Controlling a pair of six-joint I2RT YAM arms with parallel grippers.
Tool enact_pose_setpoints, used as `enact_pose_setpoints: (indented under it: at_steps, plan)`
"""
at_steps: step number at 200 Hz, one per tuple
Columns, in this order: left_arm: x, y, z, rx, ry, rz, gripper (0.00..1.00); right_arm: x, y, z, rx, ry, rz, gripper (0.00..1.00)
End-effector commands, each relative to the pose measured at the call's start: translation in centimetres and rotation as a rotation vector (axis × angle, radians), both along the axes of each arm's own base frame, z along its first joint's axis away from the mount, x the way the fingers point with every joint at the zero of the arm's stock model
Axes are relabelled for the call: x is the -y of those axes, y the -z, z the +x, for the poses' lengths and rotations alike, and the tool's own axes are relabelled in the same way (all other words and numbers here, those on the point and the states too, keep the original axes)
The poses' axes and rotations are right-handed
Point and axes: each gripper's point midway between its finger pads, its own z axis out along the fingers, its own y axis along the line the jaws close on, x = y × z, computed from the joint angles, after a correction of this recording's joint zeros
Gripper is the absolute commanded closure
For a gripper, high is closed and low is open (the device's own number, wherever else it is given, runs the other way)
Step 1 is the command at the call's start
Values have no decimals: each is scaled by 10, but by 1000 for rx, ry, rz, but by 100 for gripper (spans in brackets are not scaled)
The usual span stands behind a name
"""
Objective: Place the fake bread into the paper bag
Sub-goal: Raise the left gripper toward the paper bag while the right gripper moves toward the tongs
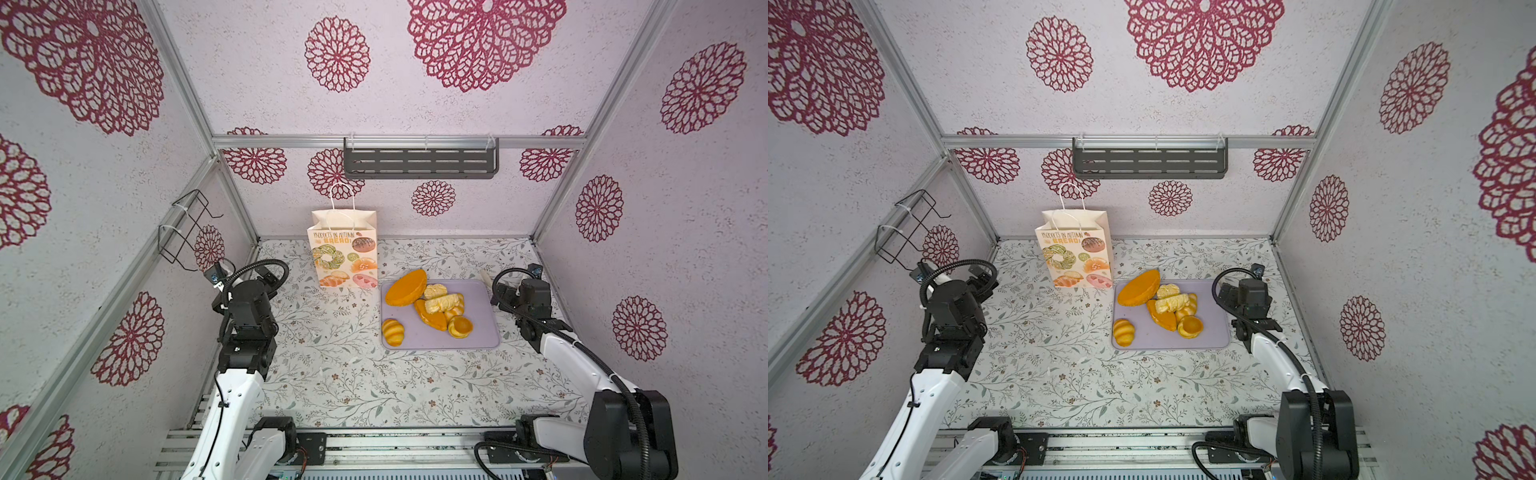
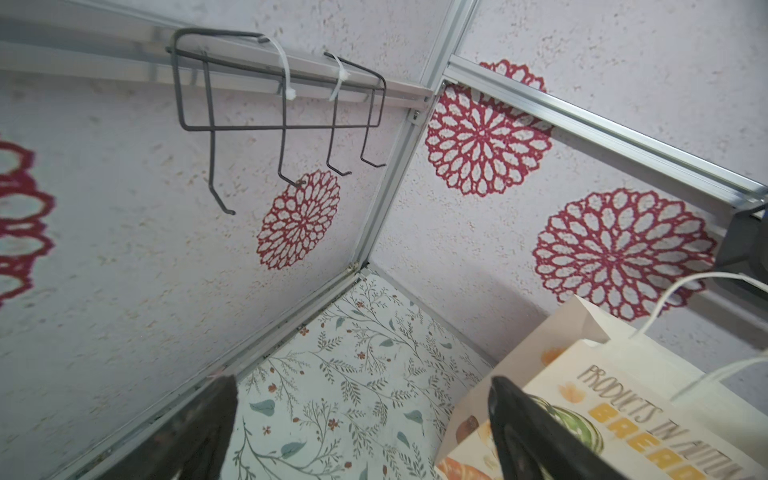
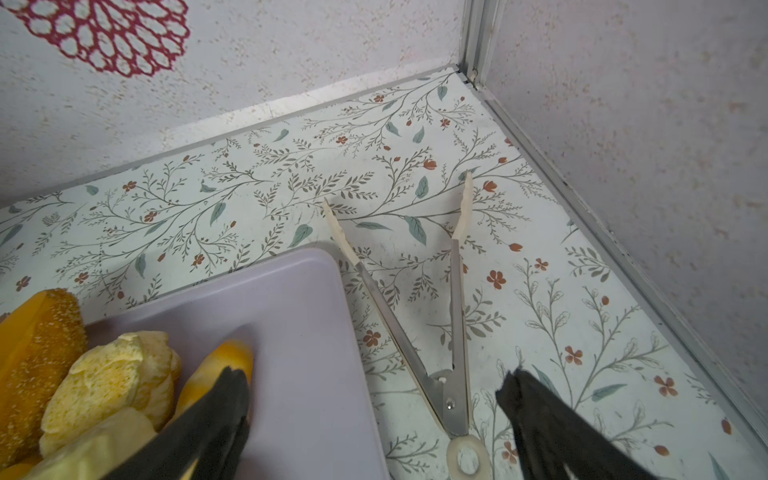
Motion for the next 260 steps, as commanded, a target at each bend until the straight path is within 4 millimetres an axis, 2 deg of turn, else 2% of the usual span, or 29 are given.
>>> enact_pose_setpoints:
  at_steps: [1,35,61,107,134,167,213,242,248,252,260]
  plan:
    - [15,20,3,-126,101,-67,3,-7,-11,-3,-13,-13,41,1]
    - [30,12,12,-150,193,-123,3,-7,-17,-3,-50,6,68,1]
    - [29,7,15,-186,184,-173,3,-7,-21,2,-82,15,66,1]
    - [34,4,29,-276,230,-252,3,-20,-31,14,-107,-37,90,1]
    - [39,4,52,-339,304,-317,3,-28,-36,14,-122,-70,106,1]
    - [41,-5,87,-420,381,-313,3,-37,-36,7,-120,-83,131,1]
    - [66,-12,142,-537,572,-408,3,-44,-32,-3,-146,-81,126,1]
    - [75,-9,163,-579,635,-425,3,-47,-34,-6,-155,-92,121,1]
    - [77,-15,164,-567,648,-412,3,-48,-35,-6,-157,-97,118,1]
    - [76,-1,172,-597,647,-423,3,-48,-35,-7,-159,-100,116,1]
    - [77,1,176,-599,648,-414,3,-48,-37,-7,-158,-105,110,1]
